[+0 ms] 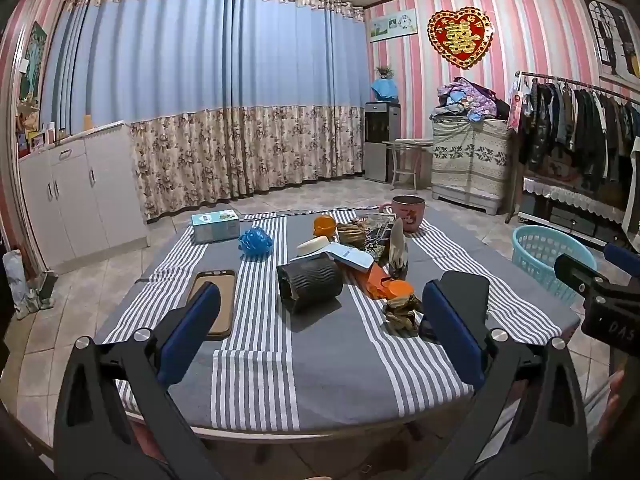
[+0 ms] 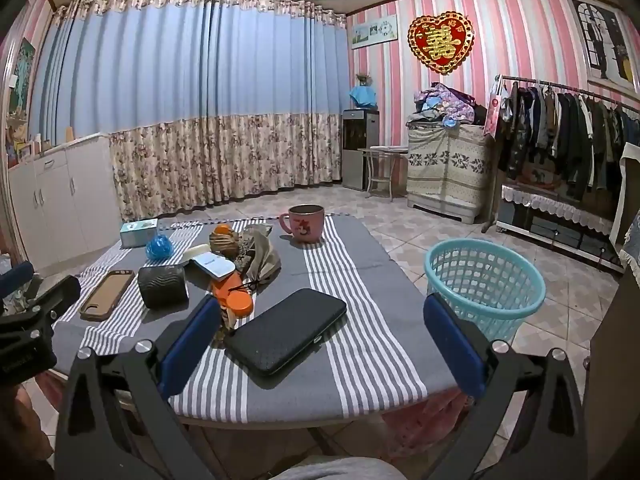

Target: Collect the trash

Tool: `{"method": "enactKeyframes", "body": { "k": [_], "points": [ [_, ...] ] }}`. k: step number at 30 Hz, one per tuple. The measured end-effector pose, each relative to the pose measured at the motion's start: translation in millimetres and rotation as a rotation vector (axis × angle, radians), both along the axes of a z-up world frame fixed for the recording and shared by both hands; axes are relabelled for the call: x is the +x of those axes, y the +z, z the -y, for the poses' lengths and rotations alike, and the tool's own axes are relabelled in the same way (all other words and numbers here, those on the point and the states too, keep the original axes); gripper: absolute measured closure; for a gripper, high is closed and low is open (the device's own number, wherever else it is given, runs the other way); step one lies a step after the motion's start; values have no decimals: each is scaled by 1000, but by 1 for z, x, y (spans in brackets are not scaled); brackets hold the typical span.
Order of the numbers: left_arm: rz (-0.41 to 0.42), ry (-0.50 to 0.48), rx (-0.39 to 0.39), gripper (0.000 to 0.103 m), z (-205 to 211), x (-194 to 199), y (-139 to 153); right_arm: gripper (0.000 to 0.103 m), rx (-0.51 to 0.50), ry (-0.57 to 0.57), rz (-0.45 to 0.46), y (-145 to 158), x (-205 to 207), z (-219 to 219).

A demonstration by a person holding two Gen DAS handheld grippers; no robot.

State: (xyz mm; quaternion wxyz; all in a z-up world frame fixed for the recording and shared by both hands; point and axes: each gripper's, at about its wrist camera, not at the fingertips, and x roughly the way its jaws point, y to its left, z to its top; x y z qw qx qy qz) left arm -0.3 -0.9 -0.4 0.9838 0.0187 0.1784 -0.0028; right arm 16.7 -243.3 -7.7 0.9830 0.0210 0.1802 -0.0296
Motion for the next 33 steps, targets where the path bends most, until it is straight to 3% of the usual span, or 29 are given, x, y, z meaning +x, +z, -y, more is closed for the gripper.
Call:
{"method": "enactKeyframes", "body": {
  "k": [33],
  "points": [
    [1,-1,3,5,5,-3,-1,4,-4,-8,9,3,-7,-5]
  ]
}}
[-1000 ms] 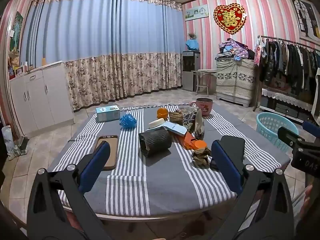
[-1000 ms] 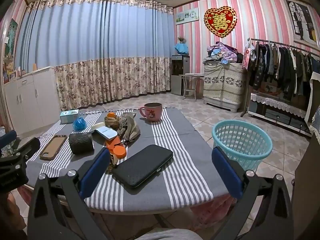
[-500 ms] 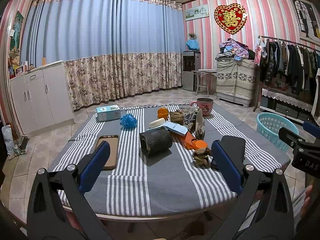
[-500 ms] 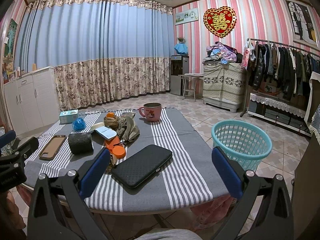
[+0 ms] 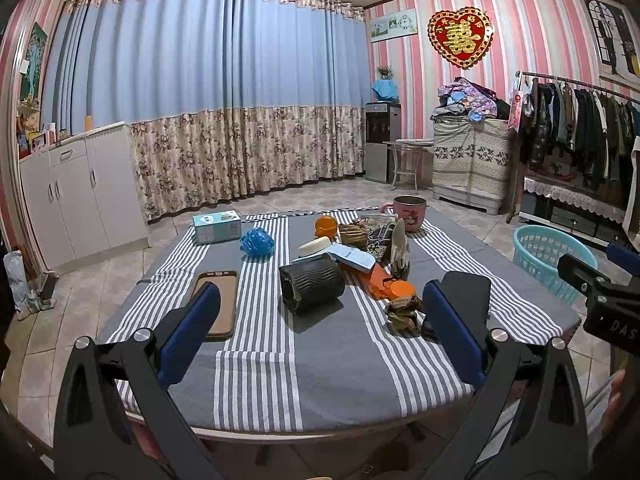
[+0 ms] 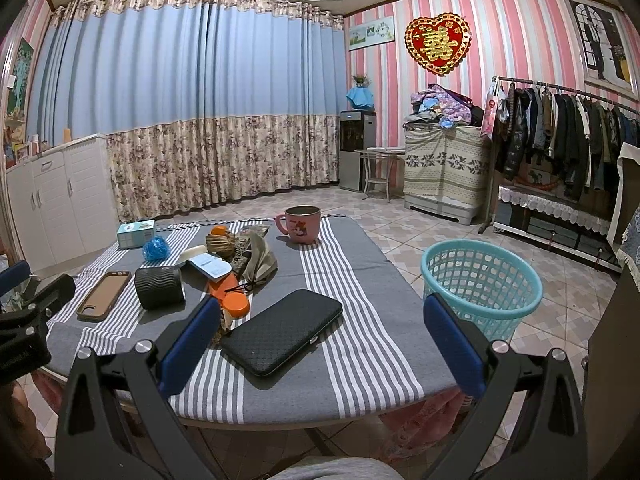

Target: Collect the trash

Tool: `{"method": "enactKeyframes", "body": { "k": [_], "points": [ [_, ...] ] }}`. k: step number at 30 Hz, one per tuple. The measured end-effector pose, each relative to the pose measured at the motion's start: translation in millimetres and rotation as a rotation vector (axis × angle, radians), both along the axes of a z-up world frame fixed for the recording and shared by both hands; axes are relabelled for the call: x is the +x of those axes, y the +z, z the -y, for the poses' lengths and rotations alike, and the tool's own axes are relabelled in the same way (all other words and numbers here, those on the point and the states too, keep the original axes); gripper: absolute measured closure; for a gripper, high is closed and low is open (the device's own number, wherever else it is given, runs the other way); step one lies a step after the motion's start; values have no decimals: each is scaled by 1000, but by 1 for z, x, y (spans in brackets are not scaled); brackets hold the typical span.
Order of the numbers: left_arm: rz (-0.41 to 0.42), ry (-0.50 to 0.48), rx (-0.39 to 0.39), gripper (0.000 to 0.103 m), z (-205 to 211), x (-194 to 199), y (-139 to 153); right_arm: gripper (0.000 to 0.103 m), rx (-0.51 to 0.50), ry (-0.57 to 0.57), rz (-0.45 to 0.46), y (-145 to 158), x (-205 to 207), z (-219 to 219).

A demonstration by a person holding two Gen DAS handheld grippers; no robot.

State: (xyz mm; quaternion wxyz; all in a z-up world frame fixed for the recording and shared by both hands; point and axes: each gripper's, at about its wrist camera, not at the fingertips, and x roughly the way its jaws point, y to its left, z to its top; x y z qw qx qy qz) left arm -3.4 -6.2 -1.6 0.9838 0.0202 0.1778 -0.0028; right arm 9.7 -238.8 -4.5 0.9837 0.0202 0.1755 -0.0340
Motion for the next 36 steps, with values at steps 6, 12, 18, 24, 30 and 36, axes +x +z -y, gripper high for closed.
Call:
{"method": "enactKeyframes", "body": {
  "k": [6,12,18,24,30,36],
  "points": [
    [0,1,1,5,0,0,0,4,2,-1,0,1,0,1],
    [0,0,1,5,0,0,0,4,1,0,1,1,-1,1],
    [3,0,1,5,-1,2,0,4,1,0,1,0,0,0],
    [1,-7,-3,5,-8,4,2,4,0,-7,8,4,-4,3],
    [16,-4,2,5,-13,1,7,4,2,-5,4,2,-5,4],
    [18,1,10,5,-14,1,7,4,-1,-8,0,-2,-4,2]
  ]
}}
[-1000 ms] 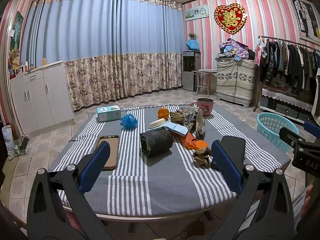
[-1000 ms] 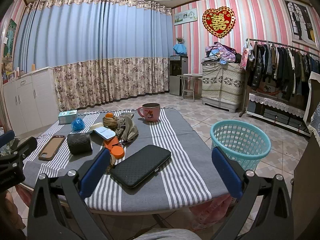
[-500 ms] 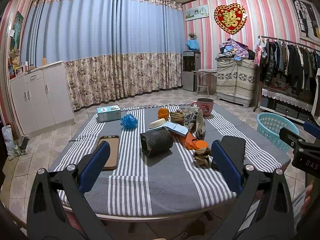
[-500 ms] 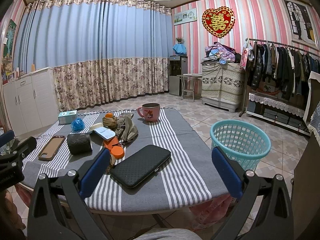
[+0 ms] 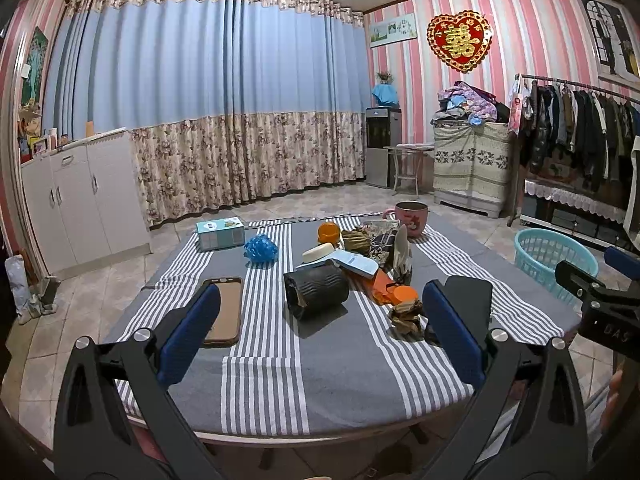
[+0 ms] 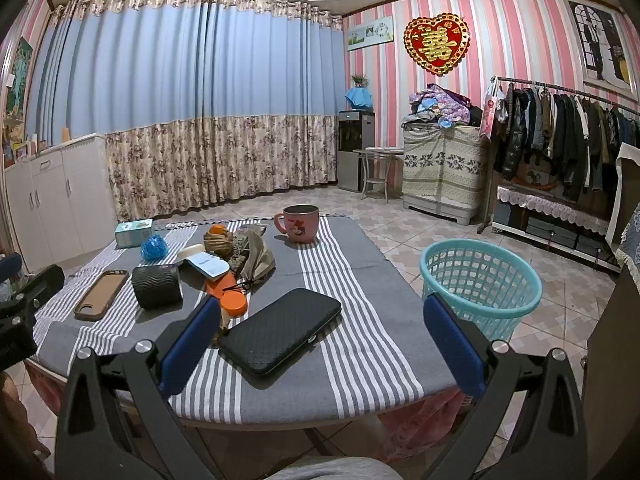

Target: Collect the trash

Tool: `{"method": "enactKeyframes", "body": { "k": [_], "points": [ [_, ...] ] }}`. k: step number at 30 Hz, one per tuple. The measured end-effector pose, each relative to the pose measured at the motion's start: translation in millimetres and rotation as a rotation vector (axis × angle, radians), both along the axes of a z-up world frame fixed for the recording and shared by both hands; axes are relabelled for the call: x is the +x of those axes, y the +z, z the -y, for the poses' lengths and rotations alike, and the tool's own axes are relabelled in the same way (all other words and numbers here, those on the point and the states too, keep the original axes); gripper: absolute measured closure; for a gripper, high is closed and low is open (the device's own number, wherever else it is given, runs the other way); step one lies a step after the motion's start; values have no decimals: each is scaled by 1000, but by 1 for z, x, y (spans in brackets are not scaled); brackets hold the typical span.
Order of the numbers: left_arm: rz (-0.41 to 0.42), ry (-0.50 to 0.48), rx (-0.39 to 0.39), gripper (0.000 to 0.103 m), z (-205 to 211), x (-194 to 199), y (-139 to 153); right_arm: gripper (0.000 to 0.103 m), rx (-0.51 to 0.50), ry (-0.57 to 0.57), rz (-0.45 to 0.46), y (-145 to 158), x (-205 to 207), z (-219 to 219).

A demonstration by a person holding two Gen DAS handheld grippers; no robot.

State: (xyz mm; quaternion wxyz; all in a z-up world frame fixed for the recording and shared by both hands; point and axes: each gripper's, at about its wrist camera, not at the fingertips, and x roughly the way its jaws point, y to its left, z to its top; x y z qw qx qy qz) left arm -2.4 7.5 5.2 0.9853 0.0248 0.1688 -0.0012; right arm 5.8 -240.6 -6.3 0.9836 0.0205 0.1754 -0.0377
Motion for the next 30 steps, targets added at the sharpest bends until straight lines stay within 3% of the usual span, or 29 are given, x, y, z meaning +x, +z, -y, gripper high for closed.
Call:
{"method": "enactKeyframes", "body": {
  "k": [16,30],
  "points": [
    [-33,55,-9,5,-26,17,-11,4,-37,2,-49,-22,20,-10],
    [-81,116,-38,5,-84,52,-23,4,-10,73,-94,-33,61,-37]
  ]
}}
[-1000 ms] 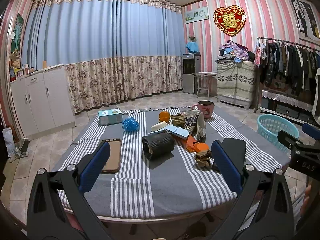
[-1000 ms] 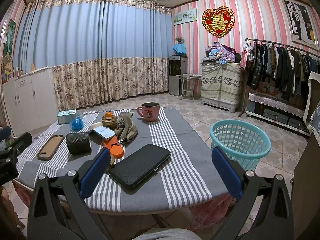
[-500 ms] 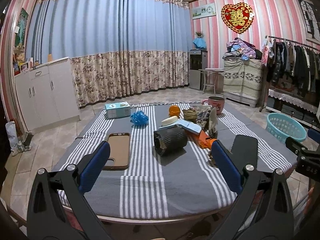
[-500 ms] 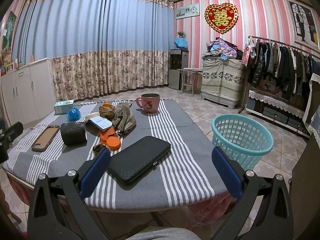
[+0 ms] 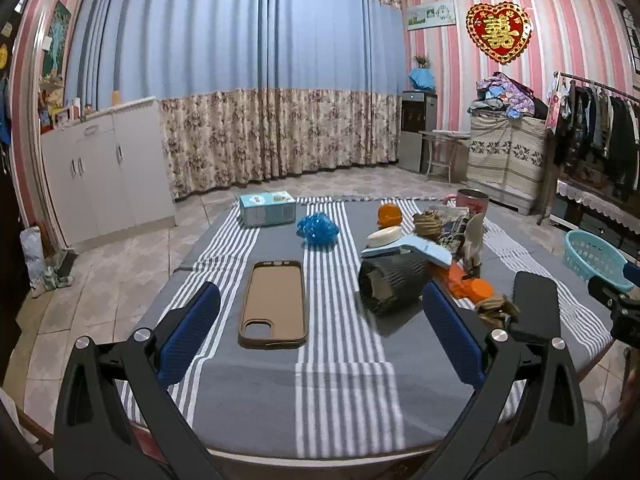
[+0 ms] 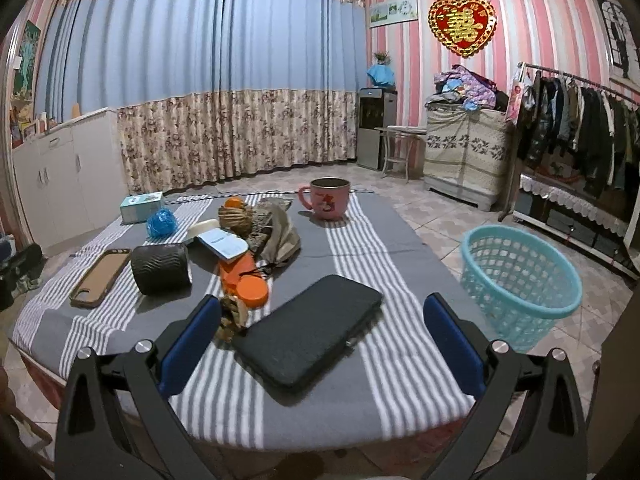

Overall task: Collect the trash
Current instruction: 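Grasp the tan cloth with the right tool while the left tool grasps the black ribbed cylinder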

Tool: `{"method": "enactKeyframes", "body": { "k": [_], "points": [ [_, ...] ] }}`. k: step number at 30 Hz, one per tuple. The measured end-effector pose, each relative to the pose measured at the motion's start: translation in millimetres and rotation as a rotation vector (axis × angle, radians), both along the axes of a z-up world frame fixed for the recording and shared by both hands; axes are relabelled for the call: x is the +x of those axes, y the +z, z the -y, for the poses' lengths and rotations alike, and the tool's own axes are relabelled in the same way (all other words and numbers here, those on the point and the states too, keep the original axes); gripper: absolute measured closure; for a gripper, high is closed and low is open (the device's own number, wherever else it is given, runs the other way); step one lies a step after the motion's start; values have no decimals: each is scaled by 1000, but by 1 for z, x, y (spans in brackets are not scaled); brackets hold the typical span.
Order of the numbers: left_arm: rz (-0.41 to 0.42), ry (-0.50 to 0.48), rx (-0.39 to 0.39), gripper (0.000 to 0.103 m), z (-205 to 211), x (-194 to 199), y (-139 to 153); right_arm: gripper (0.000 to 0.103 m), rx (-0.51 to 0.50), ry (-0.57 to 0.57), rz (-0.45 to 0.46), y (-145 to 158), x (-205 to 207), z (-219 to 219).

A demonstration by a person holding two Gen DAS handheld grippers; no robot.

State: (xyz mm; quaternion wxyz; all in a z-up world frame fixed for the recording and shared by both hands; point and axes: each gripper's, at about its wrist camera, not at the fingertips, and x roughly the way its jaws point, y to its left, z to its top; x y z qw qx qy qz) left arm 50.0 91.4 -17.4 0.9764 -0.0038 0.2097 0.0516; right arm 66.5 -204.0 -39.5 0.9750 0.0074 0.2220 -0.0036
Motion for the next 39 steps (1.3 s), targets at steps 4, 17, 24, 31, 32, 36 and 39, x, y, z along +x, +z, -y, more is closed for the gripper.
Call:
{"method": "enactKeyframes", "body": {
  "k": [4,17,24,31,32,36,39],
  "points": [
    [-13,21,-1,5,-16,13,-8,4,-39,34,-68,-11,22,-18],
    [-85,88,72,5,-53,55,-43,4,-79,148,-237,-49,84,-67],
    [-150,72,48,5,-59,68,-45,36,-73,187,-327,-61,106,-76],
    [-126,73,34,5,-42,78,-32,62,6,251,-324,-58,111,-75],
    [-126,64,24,5,-38,81,-31,62,12,254,-315,-55,110,-73],
    [-128,41,7,5,-18,92,-28,62,37,246,-273,-36,105,-52],
    [-134,23,-10,5,4,103,-27,62,14,221,-250,-25,105,-32]
  ]
}}
